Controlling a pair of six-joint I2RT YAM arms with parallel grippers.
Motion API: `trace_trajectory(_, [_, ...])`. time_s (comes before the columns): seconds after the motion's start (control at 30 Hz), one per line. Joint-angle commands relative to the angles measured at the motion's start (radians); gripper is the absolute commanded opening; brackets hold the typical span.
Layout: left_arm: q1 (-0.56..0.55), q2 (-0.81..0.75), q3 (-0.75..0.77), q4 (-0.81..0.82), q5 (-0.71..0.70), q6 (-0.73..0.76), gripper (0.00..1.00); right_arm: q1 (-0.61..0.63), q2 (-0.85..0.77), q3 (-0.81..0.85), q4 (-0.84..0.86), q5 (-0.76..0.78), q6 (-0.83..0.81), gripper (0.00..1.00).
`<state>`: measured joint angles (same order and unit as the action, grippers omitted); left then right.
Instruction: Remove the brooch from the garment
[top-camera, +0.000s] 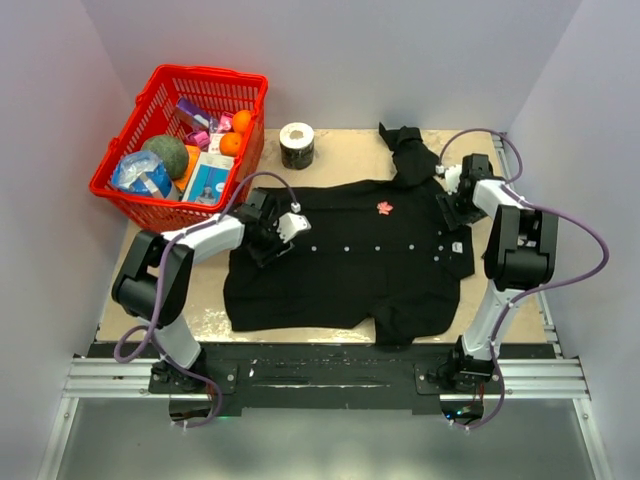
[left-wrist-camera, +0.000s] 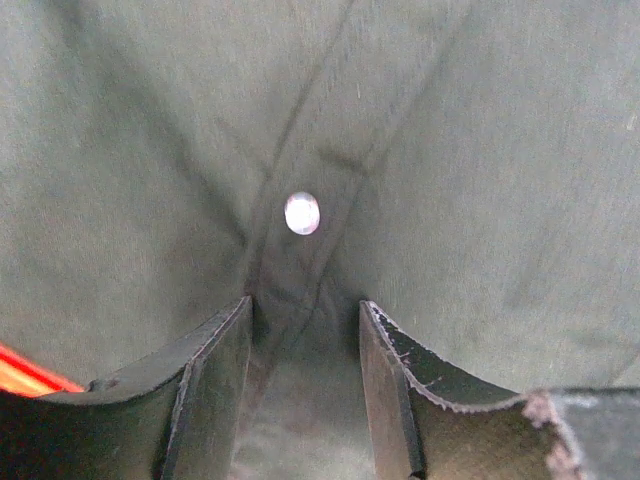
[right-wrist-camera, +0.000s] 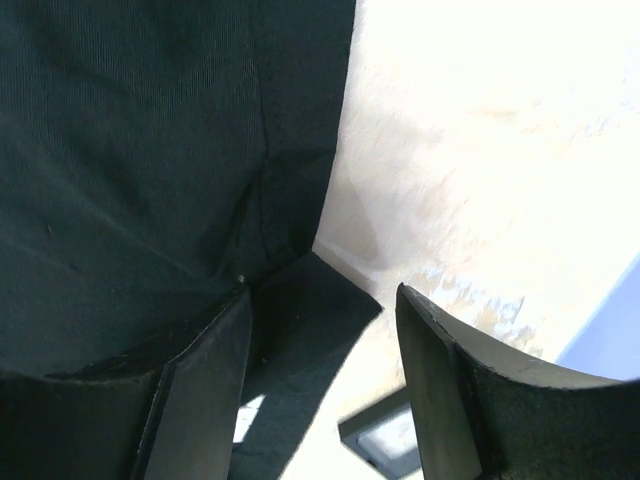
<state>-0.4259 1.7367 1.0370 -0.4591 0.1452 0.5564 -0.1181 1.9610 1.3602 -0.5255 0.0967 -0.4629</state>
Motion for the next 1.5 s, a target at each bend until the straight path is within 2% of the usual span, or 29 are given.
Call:
trace_trajectory(0.0, [0.006, -0.083, -0.087, -0.041, -0.047, -0.035, 0.52, -0.008, -0.112, -0.064, -0.015, 0.0, -0.094, 0.62])
trace_trajectory(0.13, [0.006, -0.141, -0.117, -0.03, -0.088, -0.02, 0.51, -0.008, -0.18, -0.055, -0.057, -0.089, -0.129, 0.62])
trace_trajectory(0.2, [0.004, -0.17, -0.066, -0.009, -0.053, -0.015, 0.51, -0.008, -0.227, -0.026, -0.041, -0.179, -0.132, 0.62])
trace_trajectory(0.3, [0.003, -0.151, 0.058, 0.037, 0.091, -0.019, 0.52, 0.006, -0.27, 0.006, 0.014, -0.349, -0.1, 0.63])
trace_trajectory(0.4, [0.001, -0.033, 0.217, 0.092, 0.1, -0.09, 0.53, 0.081, -0.237, 0.04, 0.039, -0.422, -0.085, 0.62])
trace_trajectory(0.47, [0.001, 0.097, 0.317, 0.091, 0.021, -0.124, 0.52, 0.147, -0.194, 0.059, 0.047, -0.419, -0.068, 0.58])
trace_trajectory(0.57, [0.001, 0.249, 0.527, 0.077, -0.141, -0.167, 0.49, 0.161, -0.099, 0.102, 0.088, -0.43, 0.033, 0.55])
trace_trajectory(0.6, [0.001, 0.273, 0.552, 0.074, -0.174, -0.167, 0.47, 0.161, -0.074, 0.134, 0.091, -0.424, 0.053, 0.54])
trace_trajectory(0.67, [0.001, 0.311, 0.571, 0.121, -0.234, -0.141, 0.44, 0.161, -0.011, 0.158, 0.101, -0.382, 0.107, 0.53])
trace_trajectory(0.8, [0.001, 0.379, 0.603, 0.134, -0.309, -0.086, 0.41, 0.159, 0.033, 0.152, 0.113, -0.341, 0.107, 0.52])
trace_trajectory(0.97, [0.004, 0.444, 0.606, 0.123, -0.348, -0.032, 0.4, 0.159, 0.016, 0.076, 0.102, -0.283, 0.061, 0.53])
trace_trajectory(1.17, [0.006, 0.533, 0.61, 0.21, -0.447, 0.066, 0.4, 0.14, 0.001, -0.009, 0.072, -0.215, 0.037, 0.55])
trace_trajectory(1.33, [0.009, 0.555, 0.658, 0.224, -0.437, 0.074, 0.41, 0.126, 0.024, -0.035, 0.024, -0.155, 0.023, 0.56])
trace_trajectory(1.47, [0.009, 0.498, 0.679, 0.188, -0.386, 0.065, 0.43, 0.091, 0.001, -0.065, 0.03, -0.147, 0.006, 0.56])
